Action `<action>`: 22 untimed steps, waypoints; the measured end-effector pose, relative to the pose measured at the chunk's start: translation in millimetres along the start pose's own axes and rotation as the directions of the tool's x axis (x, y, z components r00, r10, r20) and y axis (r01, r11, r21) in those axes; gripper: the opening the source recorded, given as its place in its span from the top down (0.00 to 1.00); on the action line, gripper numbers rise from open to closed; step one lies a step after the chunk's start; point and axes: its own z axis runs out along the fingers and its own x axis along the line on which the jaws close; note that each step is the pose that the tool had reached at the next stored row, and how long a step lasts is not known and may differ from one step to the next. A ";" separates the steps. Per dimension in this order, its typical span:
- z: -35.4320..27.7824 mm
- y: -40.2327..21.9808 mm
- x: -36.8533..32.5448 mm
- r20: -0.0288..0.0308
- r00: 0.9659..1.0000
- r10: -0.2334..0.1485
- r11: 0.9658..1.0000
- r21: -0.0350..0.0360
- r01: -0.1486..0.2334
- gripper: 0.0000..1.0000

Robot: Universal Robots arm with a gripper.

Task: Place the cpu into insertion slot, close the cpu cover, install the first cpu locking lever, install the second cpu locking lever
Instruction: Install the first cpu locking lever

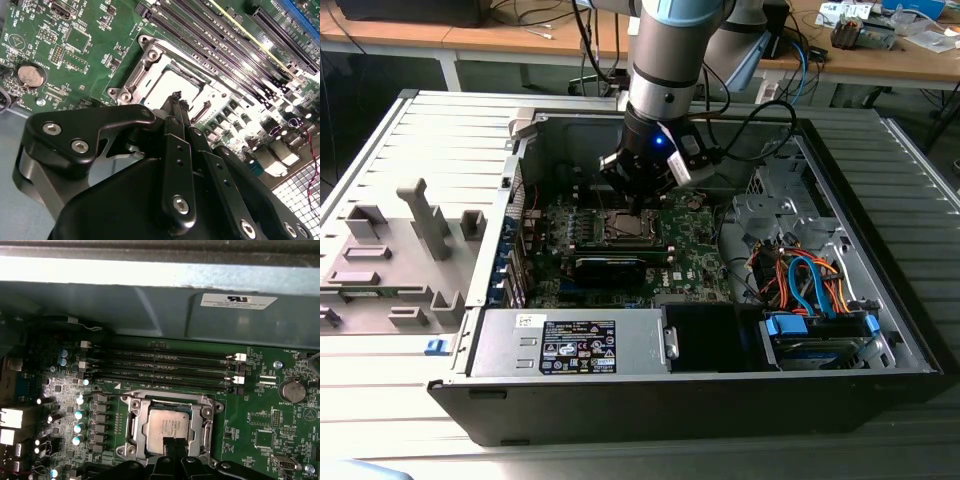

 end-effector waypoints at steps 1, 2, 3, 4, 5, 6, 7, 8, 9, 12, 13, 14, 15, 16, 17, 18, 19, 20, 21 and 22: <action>0.0 0.0 0.0 0.000 1.000 -0.004 1.000 0.000 0.004 0.89; 0.0 0.0 0.0 0.000 1.000 -0.007 1.000 0.001 0.007 0.89; 0.0 0.0 0.0 0.000 1.000 -0.011 1.000 0.001 0.011 0.89; 0.0 0.0 0.0 0.000 1.000 -0.015 1.000 0.001 0.015 0.89; 0.0 0.0 0.0 0.000 1.000 -0.019 1.000 0.002 0.019 0.89; 0.0 0.0 0.0 0.000 1.000 -0.023 1.000 0.002 0.023 0.89; 0.0 0.0 0.0 0.000 1.000 -0.027 1.000 0.003 0.027 0.89; 0.0 0.0 0.0 0.000 1.000 -0.030 1.000 0.003 0.030 0.89; 0.0 0.0 0.0 0.000 0.999 -0.034 0.999 0.003 0.034 0.89; 0.0 0.0 0.0 0.000 0.999 -0.048 0.999 0.004 0.048 0.89; 0.0 0.0 0.0 0.000 0.999 -0.052 0.999 0.005 0.052 0.89; 0.0 0.0 0.0 0.000 0.998 -0.055 0.998 0.005 0.055 0.89; 0.0 0.0 0.0 0.000 0.998 -0.059 0.998 0.005 0.059 0.89; 0.0 0.0 0.0 -0.001 0.998 -0.062 0.998 0.006 0.062 0.89; 0.0 0.0 0.0 -0.001 0.998 -0.067 0.998 0.006 0.067 0.89; 0.0 0.0 0.0 -0.001 0.998 -0.070 0.998 0.007 0.070 0.89; 0.0 0.0 0.0 -0.001 0.997 -0.075 0.997 0.007 0.075 0.89; 0.0 0.0 0.0 -0.001 0.997 -0.079 0.997 0.007 0.079 0.89; 0.0 0.0 0.0 -0.001 0.997 -0.083 0.997 0.008 0.083 0.89; 0.0 0.0 0.0 -0.001 0.996 -0.088 0.996 0.008 0.088 0.89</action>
